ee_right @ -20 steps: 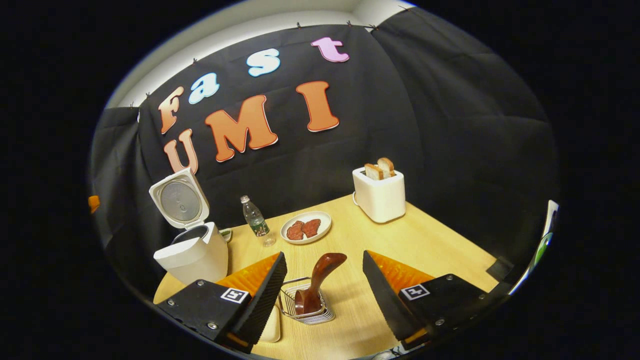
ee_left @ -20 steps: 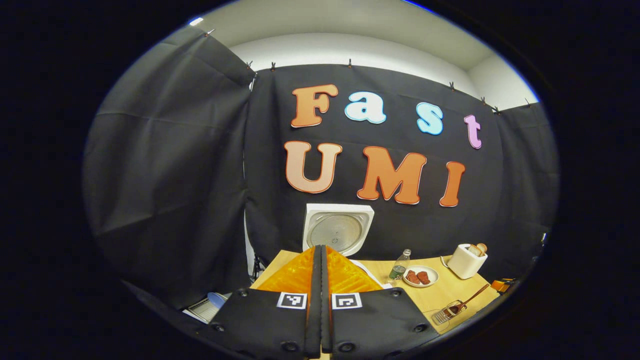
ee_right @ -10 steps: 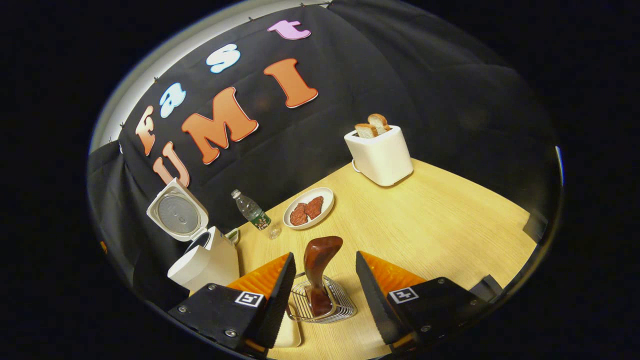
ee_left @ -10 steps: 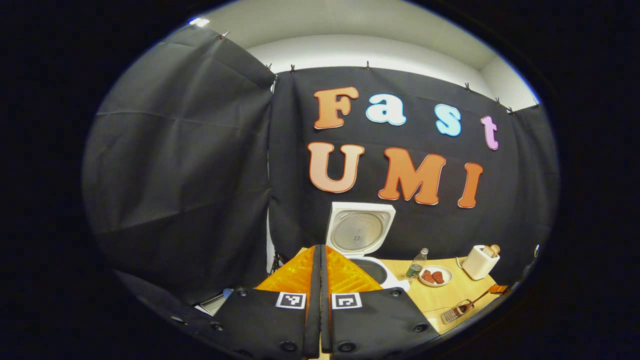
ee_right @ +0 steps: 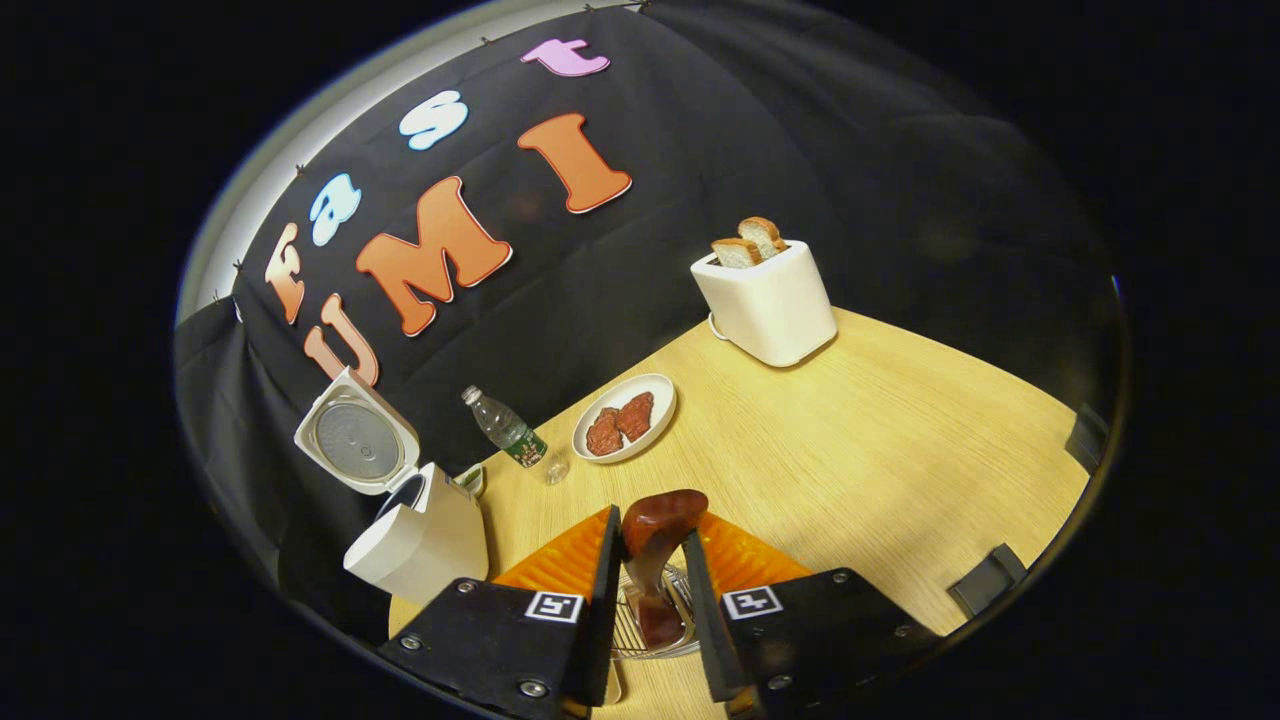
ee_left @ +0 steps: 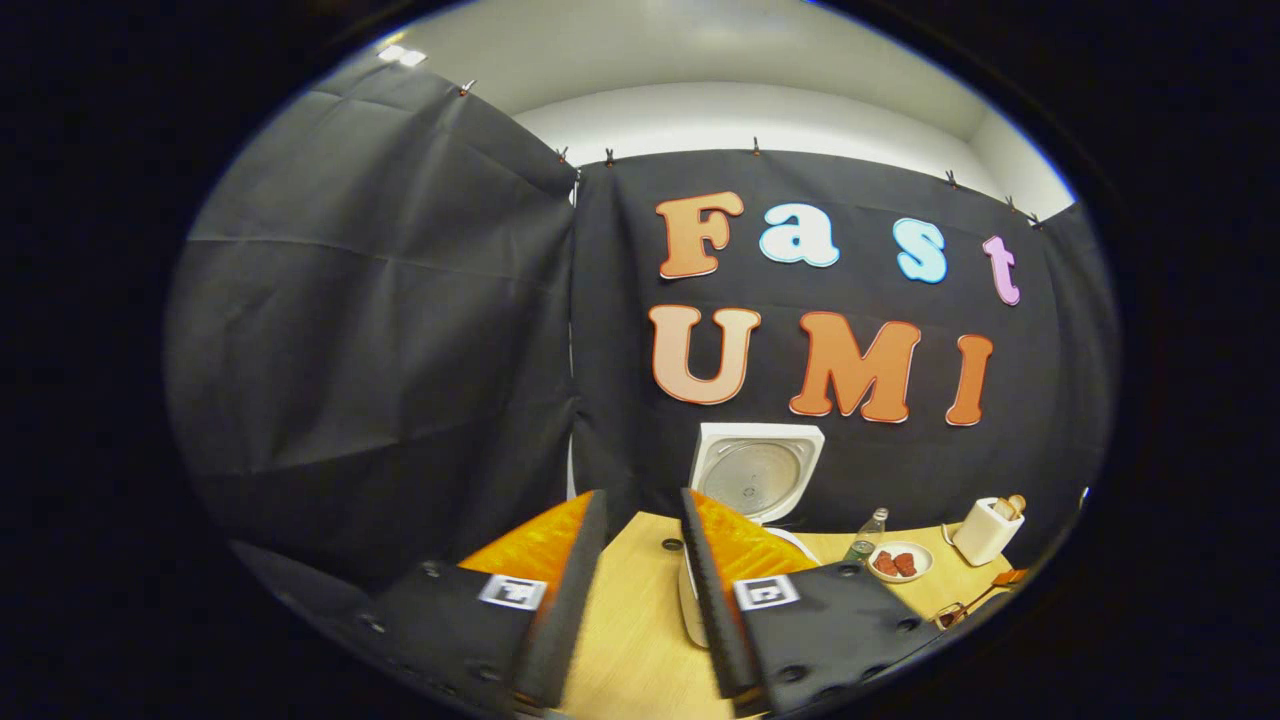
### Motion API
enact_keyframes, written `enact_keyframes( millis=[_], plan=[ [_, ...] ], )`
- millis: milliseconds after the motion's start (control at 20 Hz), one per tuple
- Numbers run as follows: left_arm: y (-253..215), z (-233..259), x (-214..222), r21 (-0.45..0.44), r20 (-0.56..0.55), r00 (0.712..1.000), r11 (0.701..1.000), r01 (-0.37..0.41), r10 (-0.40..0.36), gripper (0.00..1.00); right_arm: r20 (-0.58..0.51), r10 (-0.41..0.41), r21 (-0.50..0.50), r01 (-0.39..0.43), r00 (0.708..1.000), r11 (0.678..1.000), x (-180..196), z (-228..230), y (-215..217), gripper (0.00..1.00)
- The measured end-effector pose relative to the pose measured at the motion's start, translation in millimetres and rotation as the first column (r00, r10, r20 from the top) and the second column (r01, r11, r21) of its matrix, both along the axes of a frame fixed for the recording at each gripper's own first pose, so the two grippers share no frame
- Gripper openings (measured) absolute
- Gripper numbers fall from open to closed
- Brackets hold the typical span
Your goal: Close the left gripper, press the button to open the rice cooker; take a wooden spoon from the chopstick holder with the right hand, scoop a spoonful of rice and pour it into the rice cooker, then put the wooden spoon back into the chopstick holder.
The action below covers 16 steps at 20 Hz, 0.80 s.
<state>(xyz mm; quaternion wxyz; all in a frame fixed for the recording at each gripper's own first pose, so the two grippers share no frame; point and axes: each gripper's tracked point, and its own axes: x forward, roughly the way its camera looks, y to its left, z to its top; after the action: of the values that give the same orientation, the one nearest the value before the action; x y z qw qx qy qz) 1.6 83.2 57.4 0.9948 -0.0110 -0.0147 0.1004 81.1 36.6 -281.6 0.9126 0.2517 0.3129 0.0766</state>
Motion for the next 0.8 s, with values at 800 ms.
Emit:
enact_keyframes(
  millis=[800],
  plan=[
    [30.4, -6.6, 0.3, 0.025, -0.021, 1.000, 1.000, 0.012, -0.012, 1.00, 0.167, -0.013, -0.158, 0.039, 0.986, 0.987, -15.2, 97.5, 26.1, 0.11]
  ],
)
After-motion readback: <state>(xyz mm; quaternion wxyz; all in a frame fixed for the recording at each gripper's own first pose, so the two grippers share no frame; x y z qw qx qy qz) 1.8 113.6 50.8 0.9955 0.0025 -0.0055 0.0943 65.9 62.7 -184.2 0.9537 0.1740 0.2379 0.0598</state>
